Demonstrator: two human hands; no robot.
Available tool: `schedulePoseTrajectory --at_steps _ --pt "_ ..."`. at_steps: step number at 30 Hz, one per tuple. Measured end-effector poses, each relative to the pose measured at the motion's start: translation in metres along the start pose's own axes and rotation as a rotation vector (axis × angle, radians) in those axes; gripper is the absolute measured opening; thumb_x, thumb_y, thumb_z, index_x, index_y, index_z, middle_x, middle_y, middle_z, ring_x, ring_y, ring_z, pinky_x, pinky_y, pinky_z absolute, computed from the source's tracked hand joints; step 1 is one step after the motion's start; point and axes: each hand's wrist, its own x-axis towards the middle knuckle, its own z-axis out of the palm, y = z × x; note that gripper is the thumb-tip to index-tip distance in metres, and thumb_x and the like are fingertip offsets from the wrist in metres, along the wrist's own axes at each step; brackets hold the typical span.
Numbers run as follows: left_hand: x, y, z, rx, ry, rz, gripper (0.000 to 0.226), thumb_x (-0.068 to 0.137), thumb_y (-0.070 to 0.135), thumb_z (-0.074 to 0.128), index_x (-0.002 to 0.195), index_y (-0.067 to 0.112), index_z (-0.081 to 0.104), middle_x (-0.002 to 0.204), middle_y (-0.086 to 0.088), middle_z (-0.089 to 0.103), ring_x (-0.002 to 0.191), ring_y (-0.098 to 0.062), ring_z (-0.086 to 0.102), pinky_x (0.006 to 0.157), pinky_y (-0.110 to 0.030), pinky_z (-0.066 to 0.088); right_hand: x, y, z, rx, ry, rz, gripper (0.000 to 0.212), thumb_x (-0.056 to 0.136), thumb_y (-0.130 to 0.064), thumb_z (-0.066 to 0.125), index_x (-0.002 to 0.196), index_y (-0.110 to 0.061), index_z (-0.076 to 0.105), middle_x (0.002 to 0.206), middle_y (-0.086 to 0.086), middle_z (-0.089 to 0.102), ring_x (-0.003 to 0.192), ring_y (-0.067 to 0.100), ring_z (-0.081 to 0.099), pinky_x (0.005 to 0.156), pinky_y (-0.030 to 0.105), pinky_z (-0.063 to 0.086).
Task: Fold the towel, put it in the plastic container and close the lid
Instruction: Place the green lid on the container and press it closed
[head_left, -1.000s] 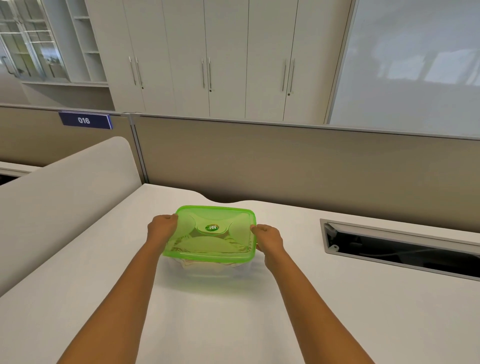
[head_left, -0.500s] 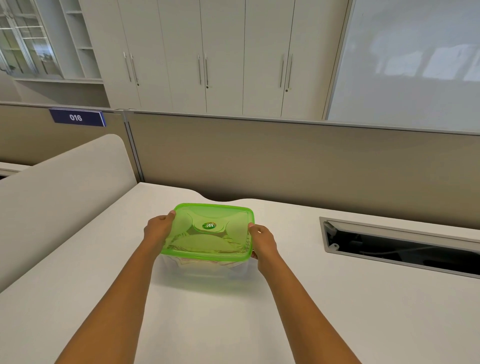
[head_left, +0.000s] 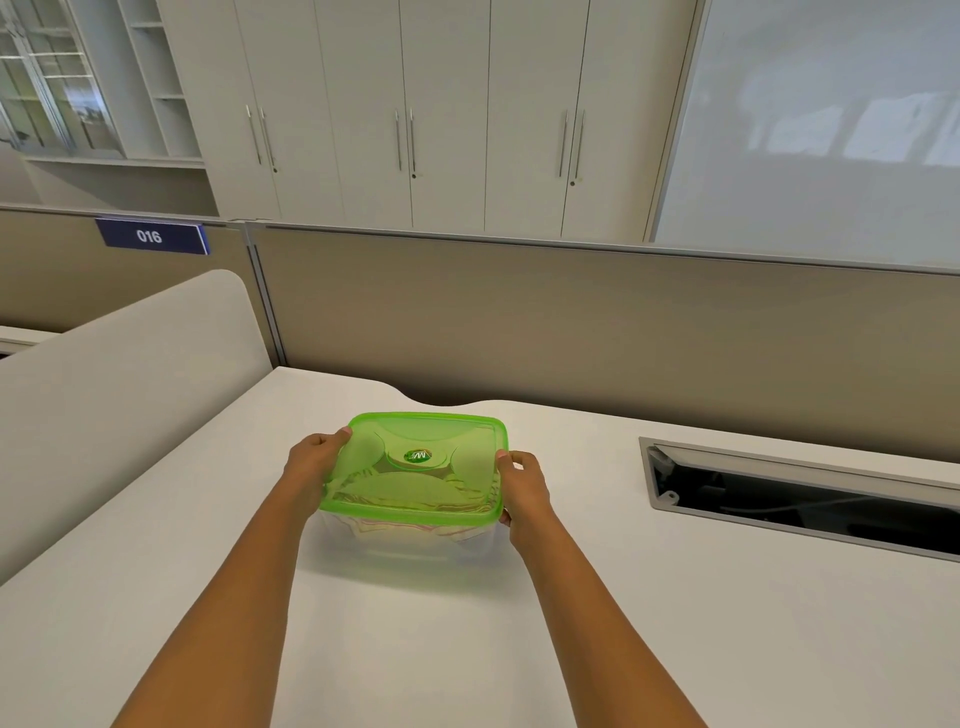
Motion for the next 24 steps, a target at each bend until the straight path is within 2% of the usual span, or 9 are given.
schedulePoseTrajectory --at_steps 4,8,12,14,17,19,20,23,24 --pt "0.003 -0.001 0.001 -0.003 0.003 0.008 0.044 0.087 0.039 0.059 0.115 0.005 0.057 0.122 -0.018 0.056 0.094 -0.028 0.049 0.077 -0.038 0.041 0.001 -0.001 0.001 0.07 -0.026 0.034 0.028 0.096 -0.03 0.043 0.121 -0.02 0.048 0.124 0.014 0.054 0.094 0.027 0.054 0.069 0.034 0.046" --pt "0.004 -0.002 0.002 -0.007 0.004 0.018 0.038 0.087 0.038 0.059 0.106 0.005 0.058 0.105 -0.011 0.053 0.091 -0.027 0.047 0.074 -0.036 0.039 0.001 -0.006 -0.001 0.098 -0.05 0.082 0.025 0.098 -0.024 0.04 0.12 -0.017 0.048 0.118 0.012 0.052 0.087 0.024 0.05 0.054 0.024 0.042" --pt "0.004 -0.002 0.003 -0.004 0.009 0.031 0.029 0.088 0.038 0.059 0.091 0.009 0.054 0.099 -0.009 0.052 0.087 -0.026 0.045 0.07 -0.034 0.036 -0.001 -0.01 -0.002 0.098 -0.065 0.092 0.026 0.098 -0.02 0.039 0.122 -0.013 0.048 0.112 0.011 0.051 0.076 0.018 0.049 0.052 0.024 0.041" --pt "0.005 -0.003 0.003 0.006 0.021 0.042 0.029 0.087 0.038 0.059 0.091 0.009 0.055 0.098 -0.008 0.053 0.087 -0.026 0.045 0.072 -0.034 0.036 -0.001 -0.012 -0.004 0.087 -0.068 0.098 0.026 0.098 -0.02 0.038 0.122 -0.013 0.047 0.108 0.011 0.053 0.073 0.017 0.048 0.051 0.024 0.041" --pt "0.005 -0.004 0.003 0.006 0.03 0.056 0.03 0.086 0.038 0.06 0.093 0.009 0.059 0.098 -0.008 0.054 0.087 -0.025 0.046 0.069 -0.032 0.038 -0.004 -0.016 -0.008 0.05 -0.115 0.14 0.023 0.096 -0.021 0.036 0.115 -0.014 0.048 0.084 0.003 0.05 0.066 0.015 0.046 0.052 0.023 0.04" --pt "0.006 -0.005 0.002 0.003 0.032 0.069 0.032 0.086 0.038 0.061 0.096 0.007 0.061 0.096 -0.007 0.054 0.085 -0.025 0.046 0.066 -0.03 0.037 -0.003 -0.019 -0.009 0.025 -0.129 0.163 0.022 0.092 -0.022 0.037 0.109 -0.014 0.049 0.08 0.003 0.049 0.067 0.015 0.046 0.055 0.026 0.04" --pt "0.006 -0.006 0.002 0.003 0.034 0.072 0.032 0.085 0.038 0.061 0.096 0.008 0.061 0.096 -0.007 0.055 0.085 -0.025 0.046 0.067 -0.03 0.037 -0.001 -0.021 -0.009 0.007 -0.122 0.162 0.023 0.091 -0.023 0.038 0.108 -0.012 0.05 0.084 0.004 0.052 0.069 0.016 0.047 0.057 0.027 0.041" --pt "0.006 -0.006 0.002 0.001 0.042 0.074 0.03 0.085 0.039 0.062 0.094 0.01 0.061 0.098 -0.008 0.056 0.086 -0.026 0.047 0.071 -0.033 0.037 0.011 -0.024 -0.003 -0.021 -0.071 0.115 0.031 0.089 -0.027 0.044 0.111 -0.008 0.055 0.118 0.013 0.056 0.088 0.023 0.053 0.063 0.029 0.045" --pt "0.006 -0.006 0.001 0.003 0.044 0.075 0.031 0.085 0.039 0.061 0.095 0.009 0.061 0.098 -0.008 0.056 0.086 -0.026 0.047 0.071 -0.033 0.037 0.015 -0.026 -0.001 -0.023 -0.054 0.101 0.033 0.089 -0.029 0.046 0.112 -0.007 0.056 0.123 0.015 0.056 0.094 0.026 0.054 0.068 0.032 0.048"
